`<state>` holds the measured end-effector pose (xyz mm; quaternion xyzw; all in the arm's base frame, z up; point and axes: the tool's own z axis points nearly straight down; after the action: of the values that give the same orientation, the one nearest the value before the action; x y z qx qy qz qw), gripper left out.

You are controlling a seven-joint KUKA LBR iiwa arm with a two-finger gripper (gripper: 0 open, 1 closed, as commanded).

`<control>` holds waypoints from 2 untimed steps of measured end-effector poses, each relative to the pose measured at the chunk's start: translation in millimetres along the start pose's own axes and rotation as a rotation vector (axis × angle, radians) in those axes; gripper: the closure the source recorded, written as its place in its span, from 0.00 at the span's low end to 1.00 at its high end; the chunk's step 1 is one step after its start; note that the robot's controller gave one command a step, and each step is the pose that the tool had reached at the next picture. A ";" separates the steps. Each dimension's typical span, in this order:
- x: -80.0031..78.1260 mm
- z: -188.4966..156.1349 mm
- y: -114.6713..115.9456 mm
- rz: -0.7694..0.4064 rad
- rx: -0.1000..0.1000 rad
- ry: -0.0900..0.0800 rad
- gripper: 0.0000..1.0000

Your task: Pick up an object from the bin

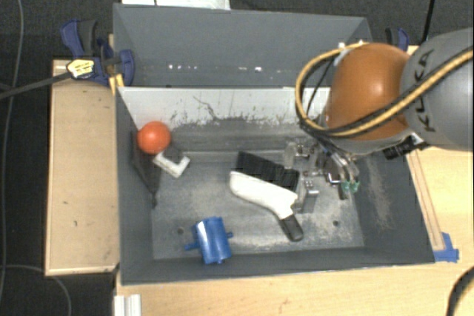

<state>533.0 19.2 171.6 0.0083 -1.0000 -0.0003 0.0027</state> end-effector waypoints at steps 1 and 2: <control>-1.8 -4.1 -0.1 0.001 0.000 -0.008 0.00; -12.9 27.6 11.7 -0.034 0.001 -0.014 0.00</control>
Offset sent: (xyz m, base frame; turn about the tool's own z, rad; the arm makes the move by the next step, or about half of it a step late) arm 0.0262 0.0382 -0.1016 -0.1449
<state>545.6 31.1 143.9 0.0253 -0.9997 0.0000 -0.0044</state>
